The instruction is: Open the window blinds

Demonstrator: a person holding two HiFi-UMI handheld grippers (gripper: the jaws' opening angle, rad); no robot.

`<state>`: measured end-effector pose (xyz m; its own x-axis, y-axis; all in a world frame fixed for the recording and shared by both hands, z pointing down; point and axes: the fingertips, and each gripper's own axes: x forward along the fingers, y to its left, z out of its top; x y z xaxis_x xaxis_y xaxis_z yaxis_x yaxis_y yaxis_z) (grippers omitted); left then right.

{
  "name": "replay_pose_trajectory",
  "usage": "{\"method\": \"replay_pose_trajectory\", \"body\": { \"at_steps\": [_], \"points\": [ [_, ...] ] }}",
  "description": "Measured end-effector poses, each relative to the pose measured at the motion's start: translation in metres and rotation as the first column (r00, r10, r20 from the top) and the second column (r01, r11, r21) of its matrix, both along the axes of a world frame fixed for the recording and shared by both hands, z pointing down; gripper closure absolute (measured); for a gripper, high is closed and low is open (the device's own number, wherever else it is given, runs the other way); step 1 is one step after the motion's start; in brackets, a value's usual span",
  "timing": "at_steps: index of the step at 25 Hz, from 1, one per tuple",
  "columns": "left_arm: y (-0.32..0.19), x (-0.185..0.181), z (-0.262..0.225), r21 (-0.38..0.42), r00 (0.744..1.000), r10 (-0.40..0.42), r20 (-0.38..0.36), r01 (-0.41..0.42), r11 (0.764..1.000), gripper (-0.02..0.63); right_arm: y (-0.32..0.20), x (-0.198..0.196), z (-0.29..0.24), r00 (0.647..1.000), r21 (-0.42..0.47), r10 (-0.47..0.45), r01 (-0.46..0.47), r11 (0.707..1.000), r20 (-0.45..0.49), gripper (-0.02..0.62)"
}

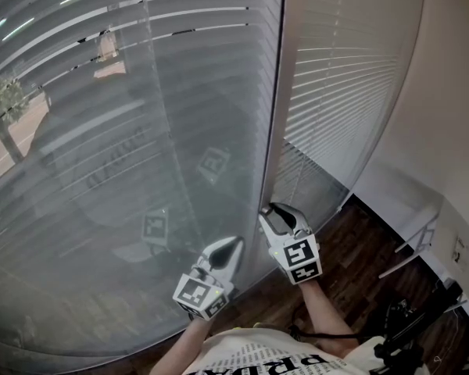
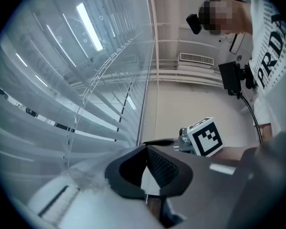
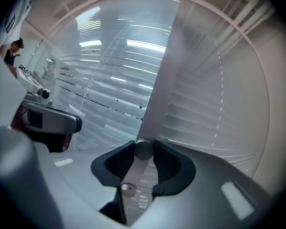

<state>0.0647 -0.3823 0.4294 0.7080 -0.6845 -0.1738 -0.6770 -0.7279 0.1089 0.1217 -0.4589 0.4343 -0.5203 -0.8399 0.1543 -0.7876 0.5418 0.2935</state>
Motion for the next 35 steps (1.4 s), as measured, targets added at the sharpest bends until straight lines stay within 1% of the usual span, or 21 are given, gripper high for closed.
{"method": "replay_pose_trajectory", "body": {
  "at_steps": [11,14,21,24,27,29,30,31,33,34,35],
  "points": [
    [0.005,-0.002,0.0,0.005,1.0,0.013,0.003,-0.013,1.0,0.614,-0.003,0.005,0.003,0.989,-0.084,0.017,-0.005,0.996,0.145,0.468],
    [0.005,-0.002,-0.001,-0.006,1.0,0.007,0.004,-0.007,1.0,0.614,-0.004,0.005,0.003,0.98,-0.109,0.019,0.003,0.994,0.197,0.467],
    [0.008,0.002,0.001,0.005,0.999,0.037,-0.001,-0.037,0.999,0.614,-0.006,0.007,0.005,0.949,-0.155,0.025,0.025,0.988,0.313,0.465],
    [0.008,0.001,0.002,-0.002,0.999,0.034,0.001,-0.034,0.999,0.614,-0.006,0.006,0.006,0.941,-0.163,0.029,0.028,0.986,0.337,0.465],
    [0.009,0.002,0.001,-0.001,0.999,0.037,-0.003,-0.037,0.999,0.614,-0.006,0.006,0.006,0.941,-0.156,0.027,0.027,0.987,0.337,0.464],
    [0.009,0.002,0.001,-0.001,0.999,0.04,-0.003,-0.04,0.999,0.614,-0.006,0.006,0.005,0.952,-0.142,0.021,0.024,0.99,0.305,0.463],
    [0.009,0.003,0.0,-0.003,0.999,0.04,0.0,-0.04,0.999,0.614,-0.006,0.006,0.005,0.964,-0.127,0.015,0.019,0.992,0.267,0.463],
    [0.01,0.003,0.0,-0.004,0.999,0.04,0.002,-0.04,0.999,0.614,-0.005,0.005,0.004,0.978,-0.102,0.008,0.013,0.995,0.209,0.463],
    [0.011,0.003,0.0,-0.008,0.999,0.038,0.003,-0.038,0.999,0.614,-0.001,0.003,0.0,0.999,-0.028,-0.005,0.006,1.0,0.043,0.463],
    [0.011,0.002,0.0,-0.011,0.999,0.035,0.003,-0.035,0.999,0.614,0.001,0.001,-0.001,0.999,0.016,-0.01,0.011,1.0,-0.054,0.463],
    [0.011,0.002,0.001,-0.013,1.0,0.031,0.001,-0.031,0.999,0.614,0.004,-0.001,-0.003,0.989,0.059,-0.012,0.021,0.998,-0.15,0.463]
  ]
}}
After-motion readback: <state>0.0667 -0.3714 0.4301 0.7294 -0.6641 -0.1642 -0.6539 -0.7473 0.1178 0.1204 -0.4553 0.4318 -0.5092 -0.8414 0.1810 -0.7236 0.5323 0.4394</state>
